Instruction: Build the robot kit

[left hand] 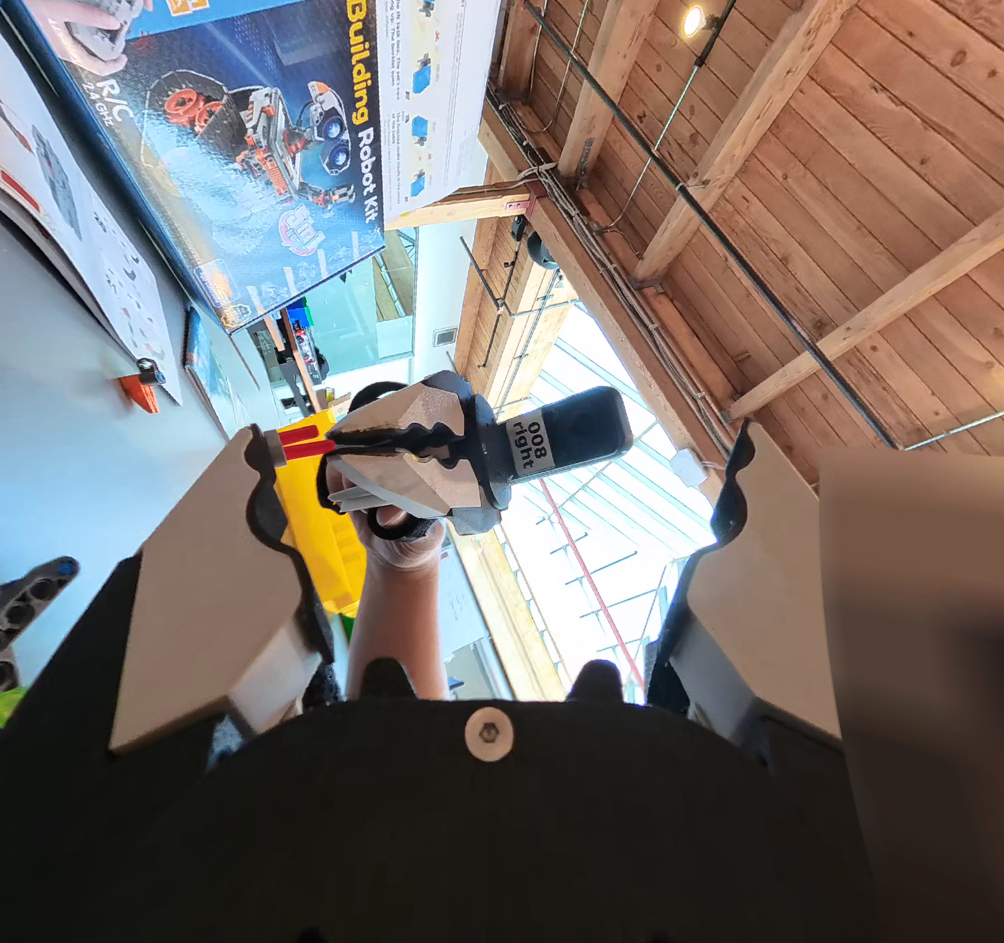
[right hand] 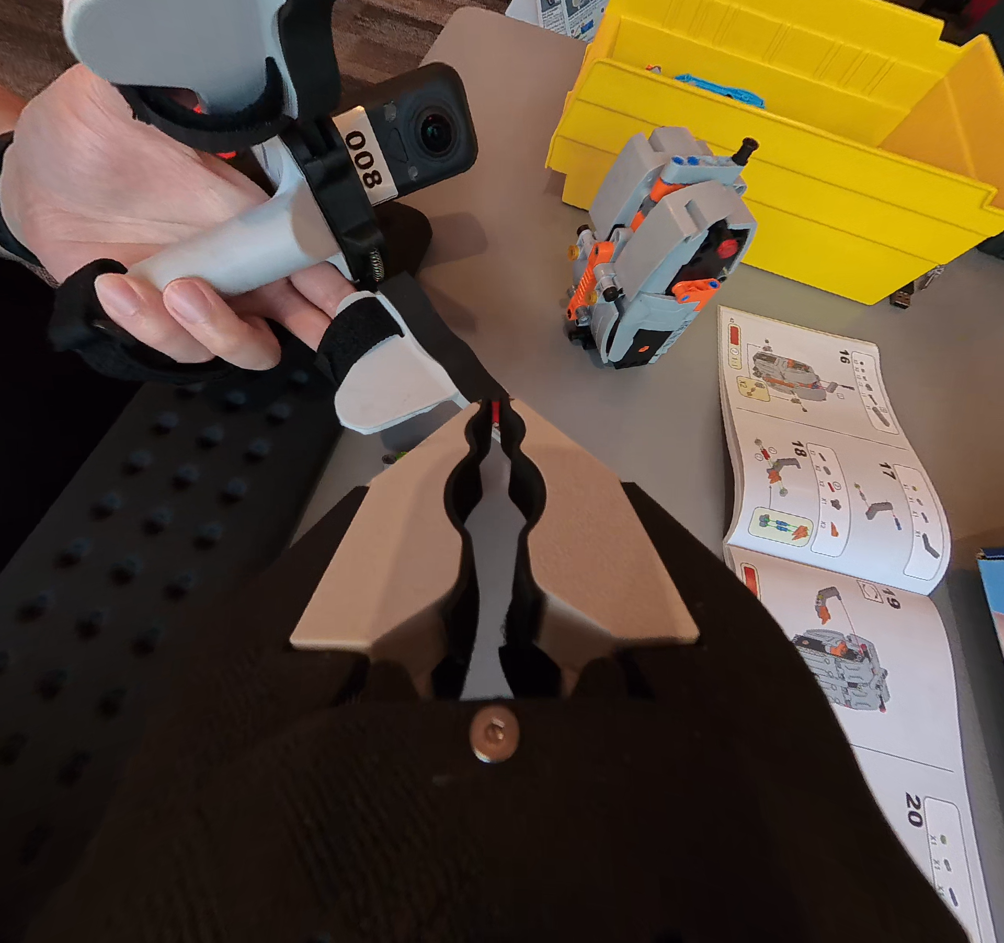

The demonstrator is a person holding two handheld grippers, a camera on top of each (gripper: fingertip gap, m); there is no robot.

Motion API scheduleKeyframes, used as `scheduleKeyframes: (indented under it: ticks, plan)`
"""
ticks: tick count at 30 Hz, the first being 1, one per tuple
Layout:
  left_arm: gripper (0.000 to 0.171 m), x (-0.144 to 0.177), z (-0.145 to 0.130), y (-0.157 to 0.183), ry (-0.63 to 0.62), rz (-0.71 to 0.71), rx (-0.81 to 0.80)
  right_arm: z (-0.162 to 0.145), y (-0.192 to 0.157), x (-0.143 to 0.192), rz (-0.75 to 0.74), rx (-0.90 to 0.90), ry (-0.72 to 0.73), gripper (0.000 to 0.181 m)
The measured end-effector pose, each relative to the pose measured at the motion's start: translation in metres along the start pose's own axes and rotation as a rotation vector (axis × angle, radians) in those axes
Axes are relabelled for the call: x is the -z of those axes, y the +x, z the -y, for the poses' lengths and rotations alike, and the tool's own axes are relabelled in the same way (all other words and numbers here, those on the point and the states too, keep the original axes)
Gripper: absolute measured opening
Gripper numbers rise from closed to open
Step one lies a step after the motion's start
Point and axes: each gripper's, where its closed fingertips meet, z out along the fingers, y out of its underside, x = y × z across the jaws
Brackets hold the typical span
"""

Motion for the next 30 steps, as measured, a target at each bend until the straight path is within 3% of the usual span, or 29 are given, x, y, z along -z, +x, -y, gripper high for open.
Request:
scheduleKeyframes:
  ticks: [11,12,13,15,17,22,30]
  plan:
    - [0.158,0.007,0.007,-0.023,0.001,0.065,-0.04,-0.021,-0.004,-0.018,0.026,-0.003,-0.083,0.003]
    - [0.157,0.009,0.011,-0.023,0.01,0.062,-0.056,-0.025,-0.006,-0.02,0.033,0.003,-0.101,0.0]
    - [0.144,0.01,0.013,-0.015,0.009,0.022,-0.078,-0.035,-0.002,-0.024,0.004,0.011,-0.152,0.0]
    - [0.136,0.005,0.004,-0.003,-0.073,-0.034,-0.052,-0.05,-0.003,-0.034,-0.006,0.047,-0.211,0.0]
    - [0.148,0.002,0.002,-0.011,-0.097,0.022,-0.082,-0.051,-0.007,-0.039,0.014,0.036,-0.219,0.0]
    - [0.145,0.014,0.017,-0.019,-0.034,0.027,-0.077,-0.053,0.0,-0.031,-0.017,0.008,-0.214,0.0]
    - [0.141,0.042,0.036,0.023,-0.055,-0.001,-0.229,-0.058,0.005,-0.027,-0.01,-0.06,-0.184,0.0]
